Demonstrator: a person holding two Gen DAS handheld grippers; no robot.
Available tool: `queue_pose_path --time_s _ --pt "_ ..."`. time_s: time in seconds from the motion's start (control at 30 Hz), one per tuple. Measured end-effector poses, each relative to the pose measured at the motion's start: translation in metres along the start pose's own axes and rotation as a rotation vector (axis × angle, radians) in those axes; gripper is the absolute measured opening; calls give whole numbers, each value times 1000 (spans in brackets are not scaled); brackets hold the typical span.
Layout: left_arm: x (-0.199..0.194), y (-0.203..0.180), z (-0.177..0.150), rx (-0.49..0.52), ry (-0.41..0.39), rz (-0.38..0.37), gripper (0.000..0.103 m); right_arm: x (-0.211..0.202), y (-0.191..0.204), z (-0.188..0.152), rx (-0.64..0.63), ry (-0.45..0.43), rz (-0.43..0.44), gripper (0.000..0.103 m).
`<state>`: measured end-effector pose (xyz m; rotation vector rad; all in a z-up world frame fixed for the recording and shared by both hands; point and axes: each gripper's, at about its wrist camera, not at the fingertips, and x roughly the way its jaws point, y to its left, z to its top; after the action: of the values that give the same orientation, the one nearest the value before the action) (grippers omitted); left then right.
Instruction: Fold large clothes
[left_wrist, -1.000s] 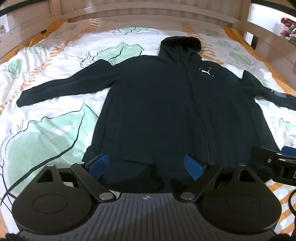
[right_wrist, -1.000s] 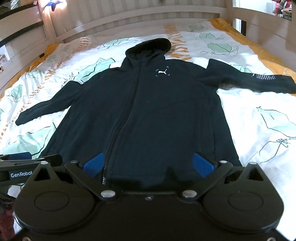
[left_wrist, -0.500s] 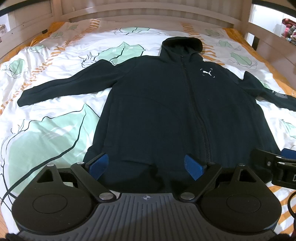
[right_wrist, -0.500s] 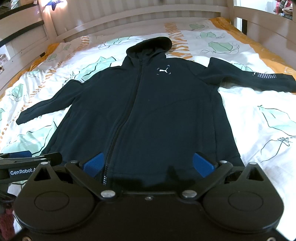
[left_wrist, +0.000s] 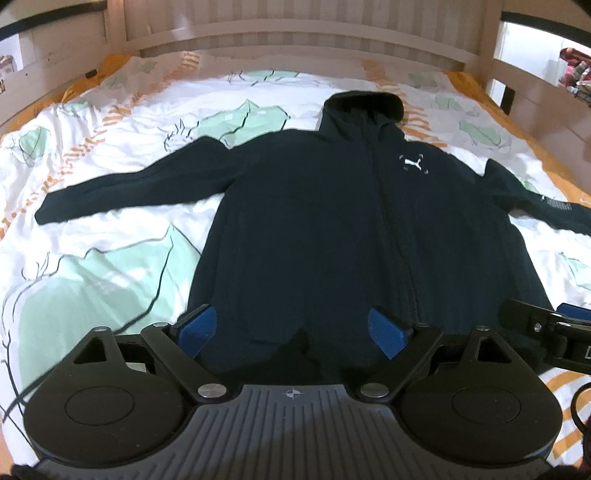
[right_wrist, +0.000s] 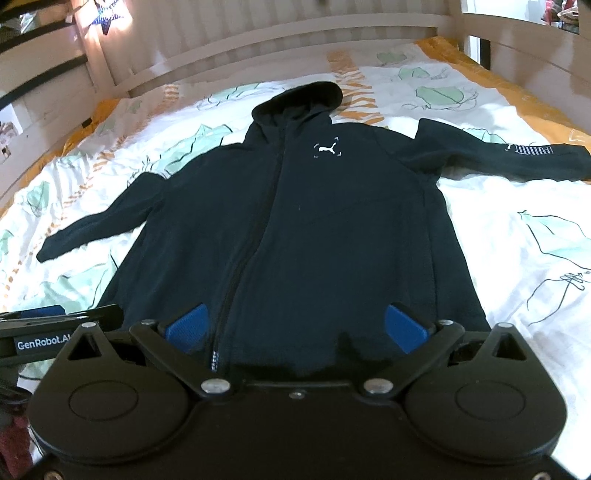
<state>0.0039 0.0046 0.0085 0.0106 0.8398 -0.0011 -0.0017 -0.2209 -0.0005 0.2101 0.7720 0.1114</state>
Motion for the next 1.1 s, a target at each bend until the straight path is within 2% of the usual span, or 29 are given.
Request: queue_pose_path --time_s 0.23,0.4,0.5,0.57,0.63,0.77,0.93,1.1 --pt "3 4 12 16 -79 -19 90 8 -5 10 -7 -26 58 102" --pt "11 10 20 -19 -101 -100 90 19 -8 17 -22 -14 112 102" --pt "16 19 26 -77 -127 -173 90 26 -10 21 -6 -15 146 102" --pt "21 25 32 -98 -133 -187 90 31 -12 25 12 -26 171 102" --pt "26 32 39 -110 -145 -180 90 36 -11 31 19 -37 181 102" --pt "41 57 54 -123 -156 -121 91 46 -1 44 -21 -79 178 102" --pt "62 101 73 -184 -170 -106 94 73 20 64 -75 -61 192 102" --pt "87 154 84 -271 -150 -108 95 107 55 82 -179 -55 190 102"
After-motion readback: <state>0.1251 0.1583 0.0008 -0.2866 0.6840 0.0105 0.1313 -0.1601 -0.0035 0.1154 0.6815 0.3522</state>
